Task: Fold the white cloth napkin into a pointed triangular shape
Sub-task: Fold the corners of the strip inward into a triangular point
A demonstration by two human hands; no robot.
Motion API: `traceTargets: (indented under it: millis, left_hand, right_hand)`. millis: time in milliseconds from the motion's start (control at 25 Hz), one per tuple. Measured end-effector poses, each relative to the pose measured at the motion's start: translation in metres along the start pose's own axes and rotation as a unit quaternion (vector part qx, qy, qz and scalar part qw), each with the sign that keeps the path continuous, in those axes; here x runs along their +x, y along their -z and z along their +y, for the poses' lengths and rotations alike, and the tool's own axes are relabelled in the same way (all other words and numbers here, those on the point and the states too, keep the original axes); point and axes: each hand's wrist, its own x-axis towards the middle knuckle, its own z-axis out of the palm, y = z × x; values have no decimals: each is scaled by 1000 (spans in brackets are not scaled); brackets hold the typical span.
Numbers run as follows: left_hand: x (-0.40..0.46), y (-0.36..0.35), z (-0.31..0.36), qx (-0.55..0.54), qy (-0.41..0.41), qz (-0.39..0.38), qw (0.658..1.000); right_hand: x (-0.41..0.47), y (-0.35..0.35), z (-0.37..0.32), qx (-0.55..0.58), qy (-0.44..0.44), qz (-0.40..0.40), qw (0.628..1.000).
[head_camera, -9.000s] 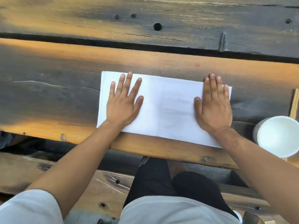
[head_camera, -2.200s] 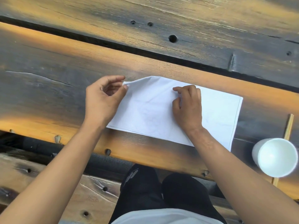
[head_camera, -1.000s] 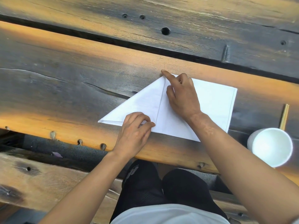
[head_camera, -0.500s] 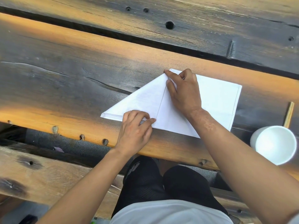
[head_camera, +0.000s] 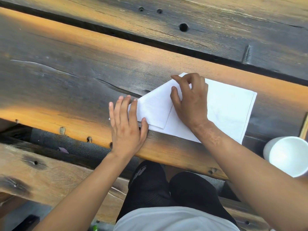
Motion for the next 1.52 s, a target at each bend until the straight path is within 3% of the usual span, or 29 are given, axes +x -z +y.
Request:
traceTargets:
  millis: [160, 280, 400, 840, 1000, 1280, 1520]
  left_hand:
    - [-6, -13, 9, 25, 3, -85, 996]
    - [-10, -17, 12, 42, 25, -101, 994]
    - [-15, -20, 7, 44, 33, -106, 993]
    - [-21, -26, -16, 76, 24, -166, 983]
    - [-20, -24, -15, 85, 23, -167, 982]
    - [-19, -24, -12, 76, 23, -162, 984]
    - [-19, -21, -9, 86, 38, -170, 981]
  right_hand:
    - [-14, -25, -24, -12, 161, -108, 981]
    - [-20, -37, -29, -62, 206, -209, 954]
    - [-21, -41, -26, -89, 208, -261, 938]
    - [-21, -34, -19, -144, 200, -297, 922]
    - [-25, -29, -28, -122, 172, -287, 934]
    - [-30, -35, -38, -92, 251, -312, 912]
    - [-9, -4, 29, -141, 136, -298, 934]
